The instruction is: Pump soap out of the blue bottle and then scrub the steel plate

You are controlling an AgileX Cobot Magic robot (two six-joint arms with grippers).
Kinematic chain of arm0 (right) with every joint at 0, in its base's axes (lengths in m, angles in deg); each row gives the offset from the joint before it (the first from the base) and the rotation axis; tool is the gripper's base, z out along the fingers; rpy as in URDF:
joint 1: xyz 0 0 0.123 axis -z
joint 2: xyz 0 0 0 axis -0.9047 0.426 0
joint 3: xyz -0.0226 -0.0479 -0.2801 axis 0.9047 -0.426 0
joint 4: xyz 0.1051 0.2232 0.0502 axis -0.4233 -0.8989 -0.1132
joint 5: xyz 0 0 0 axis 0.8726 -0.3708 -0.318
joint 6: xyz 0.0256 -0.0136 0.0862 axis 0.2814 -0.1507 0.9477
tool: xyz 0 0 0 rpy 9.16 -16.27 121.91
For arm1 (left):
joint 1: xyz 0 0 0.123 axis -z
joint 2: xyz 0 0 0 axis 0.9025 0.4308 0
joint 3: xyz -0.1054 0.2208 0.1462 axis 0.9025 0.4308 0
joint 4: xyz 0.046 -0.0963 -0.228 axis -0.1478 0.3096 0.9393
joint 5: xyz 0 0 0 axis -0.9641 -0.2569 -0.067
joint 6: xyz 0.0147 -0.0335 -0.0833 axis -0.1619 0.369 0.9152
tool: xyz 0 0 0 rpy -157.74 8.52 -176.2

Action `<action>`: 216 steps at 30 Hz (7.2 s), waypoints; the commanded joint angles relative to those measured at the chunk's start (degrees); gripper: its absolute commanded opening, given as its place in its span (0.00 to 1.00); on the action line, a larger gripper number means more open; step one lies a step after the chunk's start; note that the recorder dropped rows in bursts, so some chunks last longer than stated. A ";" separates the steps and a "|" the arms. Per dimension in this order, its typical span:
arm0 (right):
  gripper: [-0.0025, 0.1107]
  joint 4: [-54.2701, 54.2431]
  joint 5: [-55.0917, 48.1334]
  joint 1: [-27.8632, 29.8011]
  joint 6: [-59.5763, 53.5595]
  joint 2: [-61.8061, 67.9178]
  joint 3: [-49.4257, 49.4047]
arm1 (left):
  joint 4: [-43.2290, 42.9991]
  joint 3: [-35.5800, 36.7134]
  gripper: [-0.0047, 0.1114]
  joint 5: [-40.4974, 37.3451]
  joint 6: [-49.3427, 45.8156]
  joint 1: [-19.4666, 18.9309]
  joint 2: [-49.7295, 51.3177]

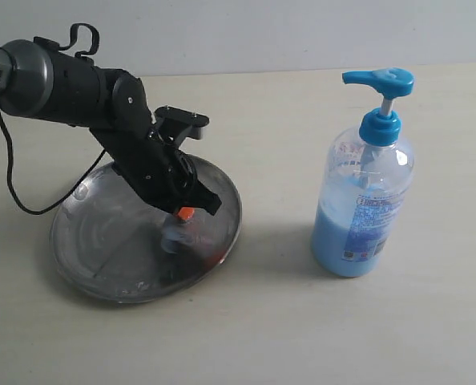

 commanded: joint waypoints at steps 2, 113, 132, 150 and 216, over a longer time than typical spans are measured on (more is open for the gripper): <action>0.02 0.57 0.62 0.09 -0.77 0.18 -0.14 | -3.70 1.64 0.04 -10.59 0.46 -0.21 2.32; 0.02 0.57 1.08 0.09 -0.87 -0.18 -0.14 | -9.05 1.64 0.04 -0.93 0.61 -0.21 2.32; 0.02 0.57 1.08 0.09 -0.87 -0.18 -0.14 | -1.25 1.64 0.04 -8.20 0.00 -0.21 2.32; 0.02 0.57 0.98 0.09 -0.87 -0.18 -0.14 | -9.98 1.64 0.04 -6.51 4.62 -0.21 2.32; 0.02 1.28 0.97 0.09 -1.28 0.05 -0.71 | -7.77 1.64 0.04 3.72 11.14 -0.21 -16.98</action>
